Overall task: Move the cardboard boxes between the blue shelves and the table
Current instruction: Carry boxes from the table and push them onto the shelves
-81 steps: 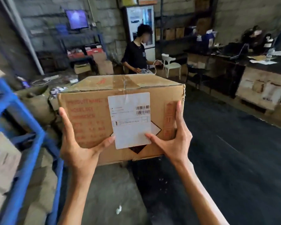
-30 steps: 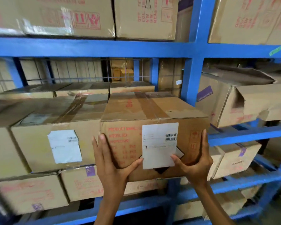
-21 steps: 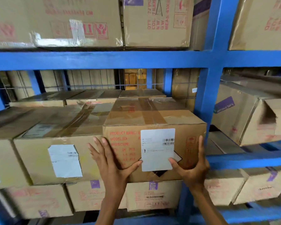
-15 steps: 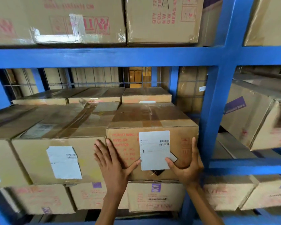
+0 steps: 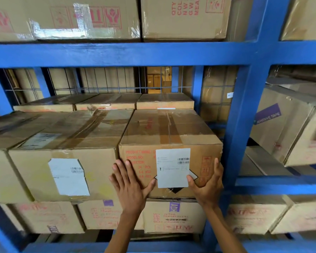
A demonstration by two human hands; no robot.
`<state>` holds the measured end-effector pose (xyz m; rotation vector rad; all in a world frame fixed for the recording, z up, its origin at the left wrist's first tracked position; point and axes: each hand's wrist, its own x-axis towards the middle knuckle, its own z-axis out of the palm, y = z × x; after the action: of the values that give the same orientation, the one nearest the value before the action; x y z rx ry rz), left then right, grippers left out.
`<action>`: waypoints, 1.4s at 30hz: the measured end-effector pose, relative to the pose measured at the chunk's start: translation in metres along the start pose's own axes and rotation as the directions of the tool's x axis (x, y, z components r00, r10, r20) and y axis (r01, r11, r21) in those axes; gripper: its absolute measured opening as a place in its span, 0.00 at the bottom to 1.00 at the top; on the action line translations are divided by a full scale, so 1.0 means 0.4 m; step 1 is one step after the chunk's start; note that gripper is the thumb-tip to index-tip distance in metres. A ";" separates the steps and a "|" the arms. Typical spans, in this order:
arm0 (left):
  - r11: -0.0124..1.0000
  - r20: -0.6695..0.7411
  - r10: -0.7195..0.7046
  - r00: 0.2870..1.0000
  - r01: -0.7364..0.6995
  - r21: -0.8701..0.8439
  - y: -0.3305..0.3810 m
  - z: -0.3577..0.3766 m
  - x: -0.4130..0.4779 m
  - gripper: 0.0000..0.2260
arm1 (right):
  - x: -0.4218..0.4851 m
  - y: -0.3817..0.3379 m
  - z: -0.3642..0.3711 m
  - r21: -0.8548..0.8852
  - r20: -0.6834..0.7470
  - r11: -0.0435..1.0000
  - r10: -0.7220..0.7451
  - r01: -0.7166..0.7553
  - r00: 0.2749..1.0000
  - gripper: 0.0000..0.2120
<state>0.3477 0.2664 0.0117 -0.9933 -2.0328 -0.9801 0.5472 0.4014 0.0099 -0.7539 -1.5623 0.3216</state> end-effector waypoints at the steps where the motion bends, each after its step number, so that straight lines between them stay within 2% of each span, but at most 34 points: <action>1: 1.000 -0.006 0.003 1.000 -0.003 0.008 0.000 0.006 -0.006 0.47 | 0.000 0.007 0.004 0.000 -0.007 1.000 -0.004 0.004 1.000 0.48; 8: 0.999 -0.026 0.017 1.000 -0.016 0.046 0.020 0.004 -0.004 0.45 | 0.021 0.002 0.001 -0.071 -0.015 0.997 -0.023 0.022 1.000 0.46; 13: 0.997 -0.007 -0.014 1.000 0.013 -0.082 0.048 -0.013 -0.038 0.40 | -0.022 -0.007 -0.020 -0.261 0.002 0.952 -0.166 0.161 0.986 0.40; 18: 0.989 -0.018 0.098 0.995 -0.099 -0.110 0.087 -0.001 -0.037 0.35 | -0.032 -0.057 0.030 -0.334 0.025 0.896 -0.303 0.294 0.953 0.33; 21: 0.983 -0.043 0.150 0.988 -0.154 -0.097 0.083 0.026 -0.007 0.31 | 0.005 -0.076 0.076 -0.383 0.060 0.852 -0.363 0.357 0.930 0.34; 26: 0.977 -0.207 0.203 0.957 -0.212 -0.021 0.063 0.094 -0.019 0.31 | -0.002 -0.035 0.119 -0.429 0.020 0.823 -0.404 0.373 0.915 0.32; 32: 0.973 -0.242 0.225 0.944 -0.229 0.016 0.059 0.126 -0.024 0.31 | 0.001 -0.016 0.128 -0.445 0.007 0.813 -0.416 0.375 0.909 0.32; 40: 0.980 -0.157 0.200 0.967 -0.198 0.028 0.060 0.098 -0.026 0.31 | 0.001 -0.031 0.109 -0.482 0.063 0.805 -0.361 0.345 0.930 0.32; 42: 0.978 -0.089 0.207 0.974 -0.206 0.023 0.067 0.068 -0.015 0.31 | 0.007 -0.055 0.094 -0.468 0.111 0.811 -0.339 0.351 0.934 0.32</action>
<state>0.3669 0.2984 0.0023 -1.1076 -1.8183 -0.8831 0.5053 0.3952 0.0198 -0.8222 -1.7881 -0.3494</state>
